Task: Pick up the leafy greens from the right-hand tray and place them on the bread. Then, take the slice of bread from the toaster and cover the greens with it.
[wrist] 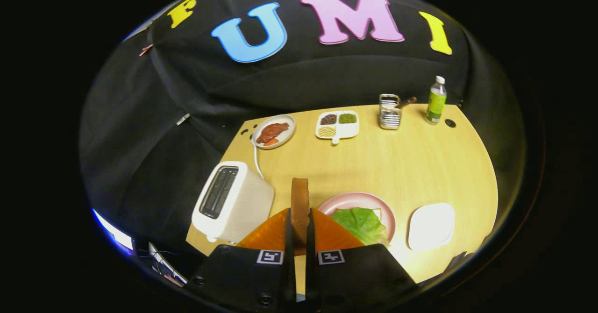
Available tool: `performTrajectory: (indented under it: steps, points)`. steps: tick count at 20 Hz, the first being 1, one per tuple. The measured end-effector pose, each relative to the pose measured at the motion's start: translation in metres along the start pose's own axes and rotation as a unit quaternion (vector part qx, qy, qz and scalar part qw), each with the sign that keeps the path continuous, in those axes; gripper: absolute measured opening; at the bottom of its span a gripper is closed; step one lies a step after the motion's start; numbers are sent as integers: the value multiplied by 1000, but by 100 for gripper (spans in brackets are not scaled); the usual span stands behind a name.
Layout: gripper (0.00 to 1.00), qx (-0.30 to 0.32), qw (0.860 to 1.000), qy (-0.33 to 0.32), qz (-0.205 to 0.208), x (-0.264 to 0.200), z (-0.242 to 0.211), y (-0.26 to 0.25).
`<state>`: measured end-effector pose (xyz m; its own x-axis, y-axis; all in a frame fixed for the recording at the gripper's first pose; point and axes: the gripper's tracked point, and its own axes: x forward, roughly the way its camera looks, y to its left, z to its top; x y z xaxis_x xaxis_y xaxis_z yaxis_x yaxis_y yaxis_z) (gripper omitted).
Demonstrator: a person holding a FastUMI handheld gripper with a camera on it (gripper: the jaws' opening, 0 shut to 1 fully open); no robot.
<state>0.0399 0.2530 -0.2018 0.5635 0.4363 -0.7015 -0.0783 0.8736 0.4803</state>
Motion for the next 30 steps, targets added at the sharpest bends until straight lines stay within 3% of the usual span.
performTrajectory:
  steps: [5, 11, 16, 22, 24, 27, 28, 30]
  points:
    - [12, 31, 999, 19, -17, 22, -28, -43]
    - [13, 96, 995, 22, 16, 52, -44, -43]
    - [12, 146, 989, 14, 12, 71, -61, -78]
    - [12, 127, 991, 30, -15, 88, -84, -126]
    - [16, 105, 994, 35, -23, 92, -88, -134]
    - [29, 60, 996, 42, -55, 96, -96, -149]
    - [41, 41, 996, 45, -67, 96, -98, -153]
    - [53, 4, 996, 46, -81, 96, -99, -158]
